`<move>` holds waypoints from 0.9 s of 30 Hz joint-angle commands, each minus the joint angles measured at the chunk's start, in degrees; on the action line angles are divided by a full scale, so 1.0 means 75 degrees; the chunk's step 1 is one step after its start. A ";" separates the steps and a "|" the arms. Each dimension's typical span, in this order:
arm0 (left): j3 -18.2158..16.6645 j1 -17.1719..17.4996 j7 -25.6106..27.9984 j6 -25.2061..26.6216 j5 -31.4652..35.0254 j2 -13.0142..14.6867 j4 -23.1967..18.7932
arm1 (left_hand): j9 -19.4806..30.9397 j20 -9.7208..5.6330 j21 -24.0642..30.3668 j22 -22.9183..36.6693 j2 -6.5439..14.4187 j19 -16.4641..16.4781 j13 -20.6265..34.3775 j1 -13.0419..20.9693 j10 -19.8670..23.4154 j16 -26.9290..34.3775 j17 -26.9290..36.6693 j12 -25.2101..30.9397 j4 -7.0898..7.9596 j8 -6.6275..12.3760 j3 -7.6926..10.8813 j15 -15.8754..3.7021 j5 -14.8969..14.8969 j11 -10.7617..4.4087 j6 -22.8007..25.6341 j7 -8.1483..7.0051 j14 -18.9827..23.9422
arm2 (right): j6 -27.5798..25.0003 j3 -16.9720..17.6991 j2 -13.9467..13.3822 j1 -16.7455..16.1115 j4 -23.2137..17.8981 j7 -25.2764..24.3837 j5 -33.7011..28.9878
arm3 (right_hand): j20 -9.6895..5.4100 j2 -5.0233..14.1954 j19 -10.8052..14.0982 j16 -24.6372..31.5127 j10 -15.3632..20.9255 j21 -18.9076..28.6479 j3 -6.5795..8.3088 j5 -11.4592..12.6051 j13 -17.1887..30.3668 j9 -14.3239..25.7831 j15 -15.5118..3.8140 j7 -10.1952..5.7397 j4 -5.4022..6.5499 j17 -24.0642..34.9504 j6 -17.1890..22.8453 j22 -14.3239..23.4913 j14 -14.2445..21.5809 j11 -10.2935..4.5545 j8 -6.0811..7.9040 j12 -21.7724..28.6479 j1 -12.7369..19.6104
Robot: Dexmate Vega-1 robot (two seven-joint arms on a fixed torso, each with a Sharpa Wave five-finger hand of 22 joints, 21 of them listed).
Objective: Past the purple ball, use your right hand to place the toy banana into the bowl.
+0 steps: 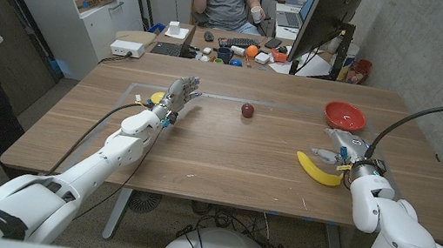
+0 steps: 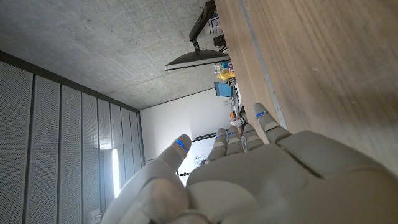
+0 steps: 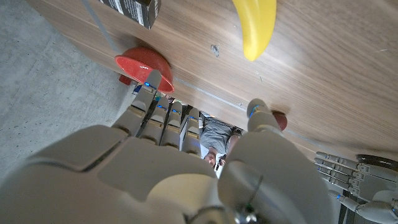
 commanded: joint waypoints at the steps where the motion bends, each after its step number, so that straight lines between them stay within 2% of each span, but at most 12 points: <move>1: 0.0002 0.0063 0.0050 0.0018 0.0019 0.0031 -0.0123 | 0.0031 0.0053 -0.0018 0.0044 0.0815 0.0046 0.0009 -0.0064 0.0029 -0.0008 0.0014 -0.0014 0.0008 -0.0018 0.0011 0.0018 0.0027 0.0028 0.0007 0.0029 -0.0005 | 0.0004 -0.0371 -0.0033 0.0273 0.0070 0.0187 0.0056 | -0.0004 -0.0014 0.0075 0.0071 0.0074 -0.0003 -0.0003 0.0062 0.0024 0.0041 -0.0010 0.0033 -0.0065 0.0038 0.0081 0.0022 0.0074 0.0012 0.0024 0.0040 0.0128; 11: -0.0023 0.0193 0.0138 0.0096 0.0013 0.0124 -0.0359 | 0.0031 0.0054 -0.0033 0.0045 0.0815 0.0052 0.0009 -0.0068 0.0023 -0.0012 0.0014 -0.0017 0.0008 -0.0018 0.0009 0.0019 0.0027 0.0033 0.0008 0.0026 -0.0006 | 0.0007 -0.0507 -0.0031 0.0319 0.0110 0.0224 0.0060 | -0.0013 -0.0015 0.0099 0.0069 0.0086 -0.0037 -0.0015 0.0080 0.0026 0.0042 -0.0005 0.0037 -0.0053 0.0054 0.0109 0.0023 0.0086 0.0006 0.0028 0.0038 0.0155; 19: -0.0056 0.0293 0.0195 0.0137 -0.0007 0.0187 -0.0491 | 0.0031 0.0048 -0.0046 0.0045 0.0815 0.0057 0.0009 -0.0070 0.0025 -0.0014 0.0015 -0.0018 0.0008 -0.0019 0.0008 0.0016 0.0027 0.0032 0.0005 0.0018 -0.0004 | -0.0110 -0.0994 0.0114 0.0673 0.0305 0.0667 -0.0339 | -0.0023 -0.0016 0.0127 0.0058 0.0102 -0.0058 -0.0006 0.0099 0.0028 0.0042 -0.0013 0.0035 -0.0077 0.0054 0.0123 0.0023 0.0086 -0.0002 0.0028 0.0040 0.0236; 27: -0.0053 0.0289 0.0167 0.0165 -0.0021 0.0197 -0.0482 | 0.0031 0.0060 -0.0059 0.0046 0.0815 0.0063 0.0009 -0.0073 0.0023 -0.0015 0.0015 -0.0020 0.0009 -0.0019 0.0006 0.0022 0.0026 0.0033 0.0005 0.0021 -0.0002 | -0.0112 -0.1047 0.0226 0.0722 0.0422 0.0709 -0.0339 | -0.0040 -0.0023 0.0144 0.0053 0.0116 -0.0080 0.0003 0.0117 0.0029 0.0042 -0.0021 0.0029 -0.0101 0.0052 0.0119 0.0023 0.0099 -0.0003 0.0022 0.0041 0.0317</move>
